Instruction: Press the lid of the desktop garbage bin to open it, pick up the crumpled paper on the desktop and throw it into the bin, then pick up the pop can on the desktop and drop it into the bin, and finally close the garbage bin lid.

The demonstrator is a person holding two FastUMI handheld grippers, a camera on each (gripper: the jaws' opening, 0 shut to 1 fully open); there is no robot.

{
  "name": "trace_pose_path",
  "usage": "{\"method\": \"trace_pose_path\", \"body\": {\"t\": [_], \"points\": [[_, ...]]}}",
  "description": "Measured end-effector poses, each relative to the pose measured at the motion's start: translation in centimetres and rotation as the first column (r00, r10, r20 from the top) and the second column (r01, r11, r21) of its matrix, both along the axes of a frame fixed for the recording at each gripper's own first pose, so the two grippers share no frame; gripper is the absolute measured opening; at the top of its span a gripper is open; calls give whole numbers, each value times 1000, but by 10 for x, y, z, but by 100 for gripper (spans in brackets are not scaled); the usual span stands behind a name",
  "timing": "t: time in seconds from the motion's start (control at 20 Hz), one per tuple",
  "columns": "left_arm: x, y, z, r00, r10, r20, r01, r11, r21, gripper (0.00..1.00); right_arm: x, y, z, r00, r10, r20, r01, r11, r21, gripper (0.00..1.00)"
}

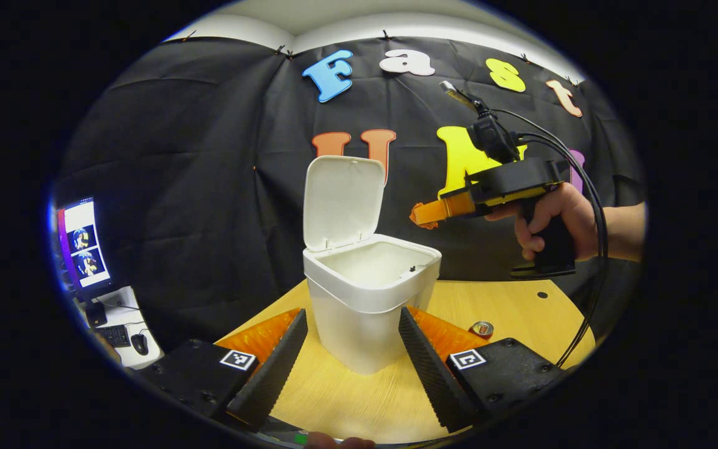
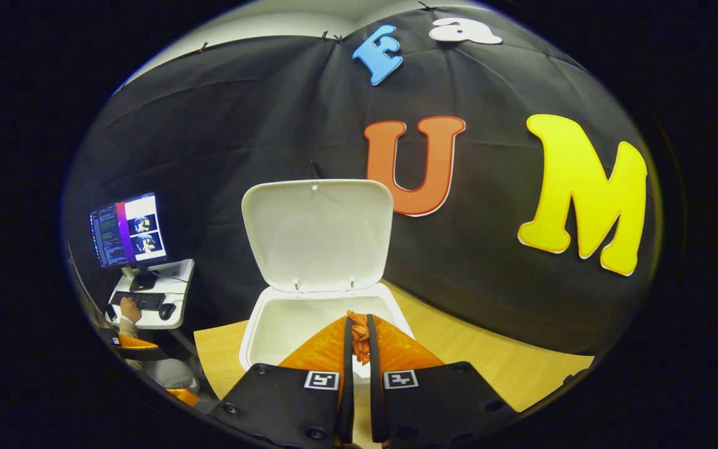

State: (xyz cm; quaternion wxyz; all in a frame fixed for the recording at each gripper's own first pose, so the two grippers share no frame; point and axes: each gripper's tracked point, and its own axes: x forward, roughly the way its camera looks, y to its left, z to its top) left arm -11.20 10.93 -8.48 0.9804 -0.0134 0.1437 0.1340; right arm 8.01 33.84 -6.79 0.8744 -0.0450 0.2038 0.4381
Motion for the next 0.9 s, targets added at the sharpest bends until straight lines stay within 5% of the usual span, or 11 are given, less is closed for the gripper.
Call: {"method": "trace_pose_path", "body": {"t": [0.3,0.45,0.9], "points": [[-3,11,-5,1000,27,3,-27,1000,-2,97,5,26,-23,1000,-21,-22,20,999,-33,16],[-2,13,-7,1000,25,1,-25,1000,2,97,3,31,-30,999,-32,-37,30,999,-39,29],[2,6,-9,1000,-18,12,18,1000,-11,97,0,32,-30,997,-40,-66,39,999,-10,49]]}}
